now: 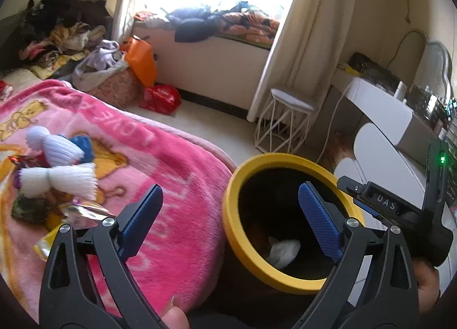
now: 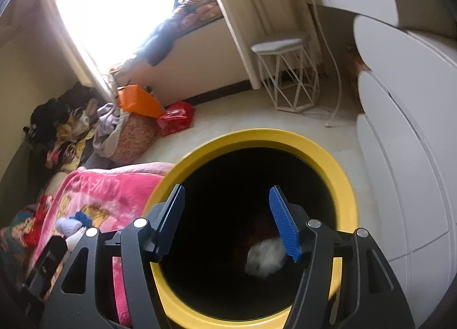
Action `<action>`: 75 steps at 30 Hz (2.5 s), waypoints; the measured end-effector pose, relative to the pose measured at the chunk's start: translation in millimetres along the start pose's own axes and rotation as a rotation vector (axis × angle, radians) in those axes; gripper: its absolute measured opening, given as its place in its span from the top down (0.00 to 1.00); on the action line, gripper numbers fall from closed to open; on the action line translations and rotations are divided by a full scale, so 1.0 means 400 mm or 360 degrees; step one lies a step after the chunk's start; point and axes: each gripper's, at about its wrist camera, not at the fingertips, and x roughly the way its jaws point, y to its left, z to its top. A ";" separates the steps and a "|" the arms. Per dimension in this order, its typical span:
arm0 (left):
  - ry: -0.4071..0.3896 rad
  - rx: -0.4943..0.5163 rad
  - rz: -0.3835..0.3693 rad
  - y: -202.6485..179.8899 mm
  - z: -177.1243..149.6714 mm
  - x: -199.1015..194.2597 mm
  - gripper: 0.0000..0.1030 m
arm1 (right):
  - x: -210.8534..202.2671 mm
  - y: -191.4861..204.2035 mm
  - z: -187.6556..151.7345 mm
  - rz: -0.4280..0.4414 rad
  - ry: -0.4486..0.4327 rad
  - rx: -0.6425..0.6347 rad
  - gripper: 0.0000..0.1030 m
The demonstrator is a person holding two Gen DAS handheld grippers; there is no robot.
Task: Collect trash
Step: 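Move the right tool back toward the blanket, then grasp the chocolate bar wrapper with the right tool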
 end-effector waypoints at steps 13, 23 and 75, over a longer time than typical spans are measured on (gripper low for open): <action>-0.0189 -0.0068 0.0110 0.097 0.025 -0.134 0.14 | -0.056 0.152 -0.031 0.0278 -0.0075 -0.0277 0.35; -0.0256 -0.0131 0.0180 0.167 0.029 -0.199 0.10 | -0.087 0.255 -0.070 0.0433 -0.0078 -0.0447 0.32; 0.0065 -0.0569 0.0539 0.659 -0.111 -0.171 0.11 | -0.040 0.656 -0.509 0.0804 0.0744 -0.1669 0.29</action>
